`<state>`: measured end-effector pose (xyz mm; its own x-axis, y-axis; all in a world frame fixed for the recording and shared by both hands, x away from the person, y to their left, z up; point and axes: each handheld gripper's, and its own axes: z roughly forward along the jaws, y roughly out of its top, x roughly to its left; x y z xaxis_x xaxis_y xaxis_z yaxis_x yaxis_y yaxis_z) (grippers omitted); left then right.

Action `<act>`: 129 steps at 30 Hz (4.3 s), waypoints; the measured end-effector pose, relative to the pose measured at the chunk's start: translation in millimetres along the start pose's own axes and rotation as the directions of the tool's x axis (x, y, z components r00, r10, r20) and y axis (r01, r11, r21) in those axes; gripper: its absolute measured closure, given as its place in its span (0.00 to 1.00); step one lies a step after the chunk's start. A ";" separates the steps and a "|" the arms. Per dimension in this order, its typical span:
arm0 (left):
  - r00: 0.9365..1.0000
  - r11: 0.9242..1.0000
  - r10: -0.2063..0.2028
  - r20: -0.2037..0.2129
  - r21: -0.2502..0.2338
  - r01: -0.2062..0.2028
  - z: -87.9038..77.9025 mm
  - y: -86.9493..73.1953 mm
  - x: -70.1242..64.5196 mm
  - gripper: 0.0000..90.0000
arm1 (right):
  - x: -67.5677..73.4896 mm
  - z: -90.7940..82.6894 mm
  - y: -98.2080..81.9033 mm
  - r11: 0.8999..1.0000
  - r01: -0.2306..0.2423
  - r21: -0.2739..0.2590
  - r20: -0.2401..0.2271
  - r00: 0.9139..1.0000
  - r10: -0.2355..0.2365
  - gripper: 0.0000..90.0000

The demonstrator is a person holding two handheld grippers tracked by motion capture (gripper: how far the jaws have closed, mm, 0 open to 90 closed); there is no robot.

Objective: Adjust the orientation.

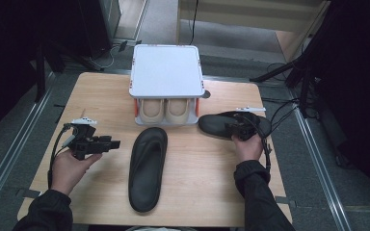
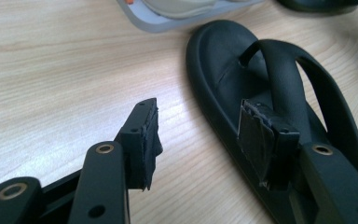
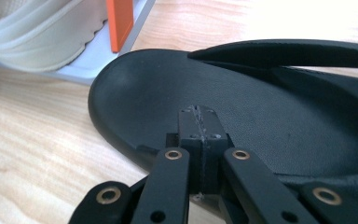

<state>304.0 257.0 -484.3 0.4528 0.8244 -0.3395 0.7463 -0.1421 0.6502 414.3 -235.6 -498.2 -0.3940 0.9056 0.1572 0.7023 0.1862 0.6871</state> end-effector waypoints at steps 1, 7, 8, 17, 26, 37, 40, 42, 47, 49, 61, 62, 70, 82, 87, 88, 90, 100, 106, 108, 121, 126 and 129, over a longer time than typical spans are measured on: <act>1.000 1.000 0.000 -0.001 0.009 0.000 0.3 0.9 0.5 0.54 | -0.2 -2.5 -2.5 1.000 0.001 0.002 -0.001 1.000 -0.001 1.00; 1.000 1.000 0.010 0.005 0.014 -0.010 3.3 6.8 1.1 0.54 | -1.8 -10.9 -9.9 1.000 0.003 0.012 -0.001 1.000 -0.003 1.00; 1.000 1.000 0.010 0.003 0.015 -0.011 4.2 7.4 1.4 0.54 | -2.0 -12.7 -11.8 1.000 0.005 0.013 0.000 1.000 -0.005 1.00; 1.000 1.000 -0.002 0.006 0.000 0.002 5.9 12.9 8.0 0.54 | -3.6 -28.0 -26.3 1.000 -0.003 0.024 -0.003 1.000 0.003 1.00; 1.000 1.000 0.001 0.009 0.010 -0.001 9.1 18.3 9.8 0.54 | -7.6 -41.6 -38.8 0.999 -0.019 0.027 0.004 1.000 0.018 1.00; 1.000 1.000 0.008 0.008 0.007 -0.008 9.1 19.1 9.5 0.54 | -8.0 -73.5 -38.1 0.996 -0.038 -0.084 0.024 0.999 0.040 1.00; 1.000 1.000 0.012 0.006 0.007 -0.012 9.1 18.9 8.3 0.54 | -17.9 -82.0 -44.1 0.993 -0.070 -0.096 0.045 0.996 0.074 1.00; 1.000 1.000 0.019 0.008 0.013 -0.019 8.8 19.0 8.3 0.54 | -23.9 -83.8 -48.6 0.991 -0.093 -0.093 0.061 0.993 0.099 1.00; 1.000 1.000 0.018 0.003 0.011 -0.018 9.5 18.9 8.2 0.54 | -28.1 -82.0 -58.3 0.985 -0.148 -0.086 0.109 0.982 0.157 0.83; 1.000 1.000 0.020 0.002 0.014 -0.020 9.9 19.0 8.3 0.54 | -26.8 -78.4 -59.5 0.984 -0.158 -0.085 0.114 0.979 0.167 0.75; 1.000 1.000 0.025 -0.002 0.016 -0.025 9.3 18.9 7.9 0.54 | -19.6 -60.0 -53.0 0.968 -0.209 -0.138 0.163 0.959 0.231 0.44; 1.000 1.000 0.026 -0.002 0.017 -0.026 9.5 18.9 8.2 0.54 | -20.0 -57.9 -52.1 0.967 -0.216 -0.138 0.166 0.957 0.238 0.44; 1.000 0.999 0.030 -0.004 0.025 -0.030 10.3 18.7 8.3 0.54 | -28.7 -44.5 -47.6 0.967 -0.227 -0.119 0.215 0.945 0.248 0.46; 1.000 0.999 0.031 -0.006 0.026 -0.031 10.1 18.2 8.0 0.54 | -31.2 -43.7 -44.8 0.971 -0.211 -0.110 0.194 0.954 0.230 0.68; 1.000 0.999 0.030 -0.010 0.024 -0.030 10.7 17.9 7.5 0.54 | -32.9 -42.9 -42.0 0.972 -0.212 -0.103 0.185 0.956 0.228 0.75; 1.000 0.999 0.030 -0.009 0.025 -0.030 10.5 17.9 7.5 0.54 | -33.0 -42.8 -41.5 0.972 -0.213 -0.103 0.183 0.956 0.229 0.77; 1.000 0.999 0.029 -0.008 0.024 -0.029 10.3 17.9 7.4 0.54 | -33.7 -42.5 -40.0 0.973 -0.209 -0.103 0.179 0.958 0.224 0.81; 0.999 0.999 0.033 -0.014 0.027 -0.033 10.6 17.5 7.2 0.54 | -33.9 -40.4 -35.8 0.975 -0.204 -0.089 0.169 0.962 0.217 0.86; 0.999 0.999 0.031 -0.012 0.026 -0.031 9.8 17.4 7.6 0.54 | -34.7 -42.0 -34.5 0.975 -0.206 -0.085 0.164 0.962 0.218 0.86; 0.999 0.999 0.032 -0.012 0.026 -0.032 9.8 17.4 7.5 0.54 | -34.6 -42.7 -34.1 0.975 -0.205 -0.081 0.165 0.962 0.216 0.87; 0.999 0.999 0.032 -0.014 0.023 -0.032 9.8 17.1 7.4 0.54 | -30.0 -46.1 -31.4 0.979 -0.188 -0.077 0.147 0.969 0.197 0.91; 0.999 0.999 0.032 -0.012 0.028 -0.031 9.8 17.3 7.7 0.54 | -27.3 -47.8 -29.6 0.981 -0.180 -0.079 0.143 0.971 0.190 0.92; 0.999 0.999 0.033 -0.012 0.027 -0.033 9.8 17.3 7.4 0.54 | -24.5 -50.0 -28.7 0.981 -0.177 -0.080 0.136 0.973 0.187 0.92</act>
<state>325.0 255.3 -482.2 0.4711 0.8260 -0.3095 0.7442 -0.1839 0.6421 374.1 -282.2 -486.3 -0.1712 0.9678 0.1847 0.7116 -0.0082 0.7026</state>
